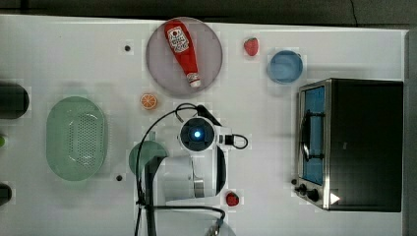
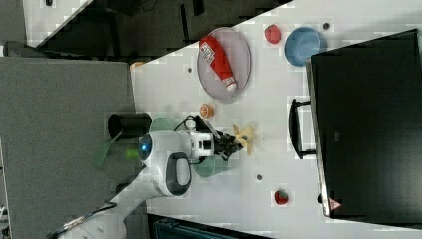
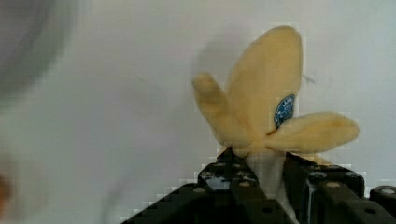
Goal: Pick banana from table and place on oven.
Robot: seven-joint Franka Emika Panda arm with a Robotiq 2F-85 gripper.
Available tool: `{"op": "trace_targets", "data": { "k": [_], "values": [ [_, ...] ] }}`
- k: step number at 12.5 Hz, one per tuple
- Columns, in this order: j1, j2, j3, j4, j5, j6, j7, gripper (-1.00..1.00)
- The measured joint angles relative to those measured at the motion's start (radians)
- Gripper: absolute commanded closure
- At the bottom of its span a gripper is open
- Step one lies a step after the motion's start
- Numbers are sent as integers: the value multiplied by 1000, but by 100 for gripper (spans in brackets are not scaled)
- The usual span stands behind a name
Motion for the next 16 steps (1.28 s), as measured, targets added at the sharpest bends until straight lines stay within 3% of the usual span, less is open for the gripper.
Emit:
{"op": "trace_targets", "data": {
  "k": [2,5,7,10,13,16],
  "values": [
    [3,-97,-11,12,3,-43,0,50],
    [-9,-344,-9,35,-15,-248,0,50],
    [-3,-470,-28,113,17,-417,0,50],
    [5,-520,-44,311,30,-717,2,50],
    [4,-526,-69,434,-17,-948,2,50],
    [28,-509,-155,536,-15,-949,-49,50]
  ]
}}
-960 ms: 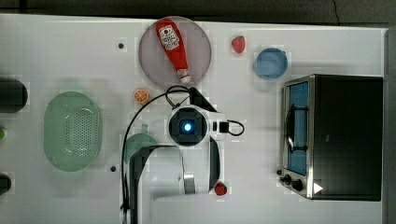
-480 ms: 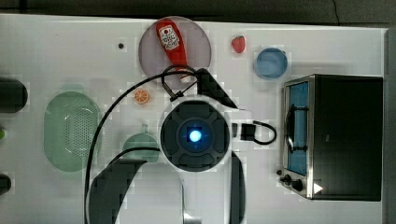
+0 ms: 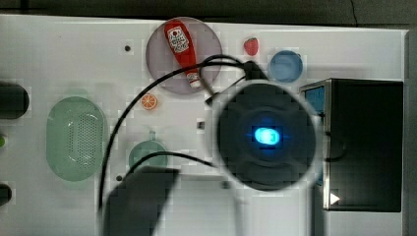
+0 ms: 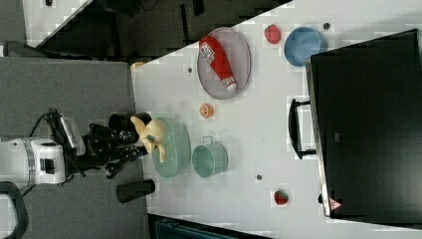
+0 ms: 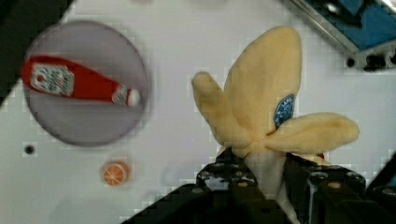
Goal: Pick banana from table and place on oven.
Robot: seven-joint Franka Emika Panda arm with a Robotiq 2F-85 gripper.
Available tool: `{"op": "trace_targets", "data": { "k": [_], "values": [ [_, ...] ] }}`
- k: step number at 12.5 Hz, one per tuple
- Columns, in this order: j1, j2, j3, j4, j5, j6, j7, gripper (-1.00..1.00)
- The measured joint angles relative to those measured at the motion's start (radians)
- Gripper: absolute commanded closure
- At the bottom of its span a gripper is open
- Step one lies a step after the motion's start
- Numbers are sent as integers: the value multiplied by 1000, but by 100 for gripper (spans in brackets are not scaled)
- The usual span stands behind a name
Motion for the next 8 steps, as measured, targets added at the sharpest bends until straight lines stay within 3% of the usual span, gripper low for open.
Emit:
{"op": "trace_targets", "data": {
  "k": [3,8],
  "values": [
    [-15,35,-118,45,8,-21,-157,50],
    [-30,266,-393,89,14,63,-481,50]
  ]
}}
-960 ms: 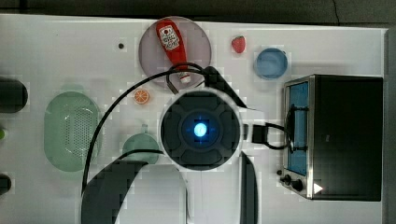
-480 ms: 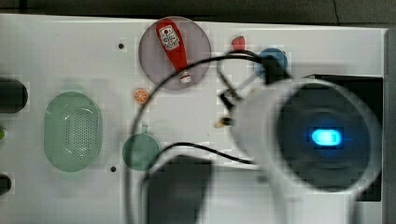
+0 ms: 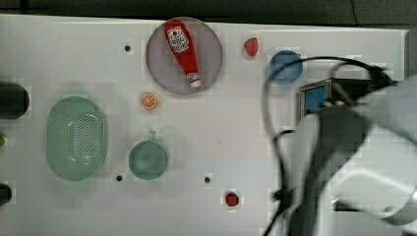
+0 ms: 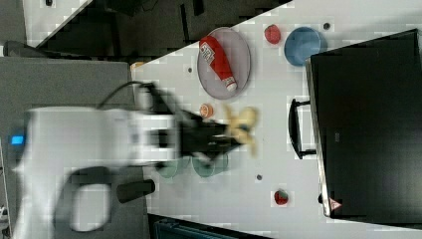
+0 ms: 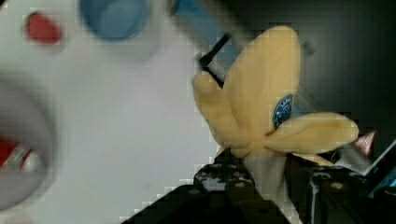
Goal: Pick banana from table and place on oven.
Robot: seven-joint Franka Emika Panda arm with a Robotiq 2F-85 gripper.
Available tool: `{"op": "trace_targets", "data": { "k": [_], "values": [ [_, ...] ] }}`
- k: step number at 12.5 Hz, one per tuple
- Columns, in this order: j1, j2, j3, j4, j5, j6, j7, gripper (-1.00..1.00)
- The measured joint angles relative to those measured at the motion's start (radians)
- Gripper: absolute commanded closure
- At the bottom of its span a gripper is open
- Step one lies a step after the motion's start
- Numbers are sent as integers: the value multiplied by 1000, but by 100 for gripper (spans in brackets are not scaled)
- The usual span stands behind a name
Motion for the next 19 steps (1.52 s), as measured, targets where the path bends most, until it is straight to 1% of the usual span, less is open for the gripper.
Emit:
{"op": "trace_targets", "data": {
  "k": [1,2,3,5,6,7,9,11,12,13,15,16,19],
  "values": [
    [-14,39,-47,-3,8,34,-72,50],
    [-36,66,-75,-10,-6,66,-129,50],
    [-43,88,-114,-14,-9,99,-184,50],
    [-57,121,-191,-12,28,156,-283,50],
    [-76,139,-209,-4,31,169,-322,43],
    [-90,160,-227,0,25,196,-357,24],
    [-102,186,-251,-3,42,242,-380,-21],
    [-114,189,-220,-24,49,246,-409,-66],
    [-109,200,-218,-25,59,237,-421,-89],
    [-106,209,-209,-21,75,226,-436,-100],
    [-95,214,-186,-19,81,221,-445,-100],
    [-75,205,-185,-17,73,219,-446,-100],
    [-26,116,-143,21,59,121,-423,-100]
  ]
}}
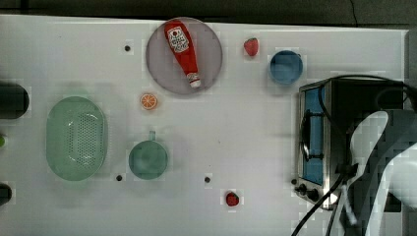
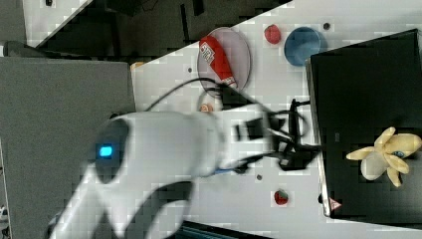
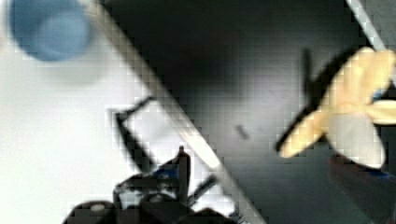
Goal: Pick banana from table and place on oven.
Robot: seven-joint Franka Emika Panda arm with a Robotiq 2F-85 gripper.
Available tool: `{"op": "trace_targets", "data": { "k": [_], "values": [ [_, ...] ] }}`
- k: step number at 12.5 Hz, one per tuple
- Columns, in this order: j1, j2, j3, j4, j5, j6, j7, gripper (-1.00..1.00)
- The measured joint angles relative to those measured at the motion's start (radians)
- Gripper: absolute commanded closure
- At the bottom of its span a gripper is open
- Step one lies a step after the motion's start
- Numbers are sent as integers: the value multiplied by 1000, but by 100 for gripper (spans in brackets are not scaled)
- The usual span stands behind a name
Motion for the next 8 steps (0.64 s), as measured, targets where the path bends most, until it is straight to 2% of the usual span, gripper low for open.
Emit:
{"op": "trace_targets", "data": {
  "k": [4,6,8],
  "values": [
    [39,-196,164,23,-19,-156,176,-100],
    [86,-283,244,31,-44,-236,341,-100],
    [93,-330,364,48,-38,-337,521,-100]
  ]
}}
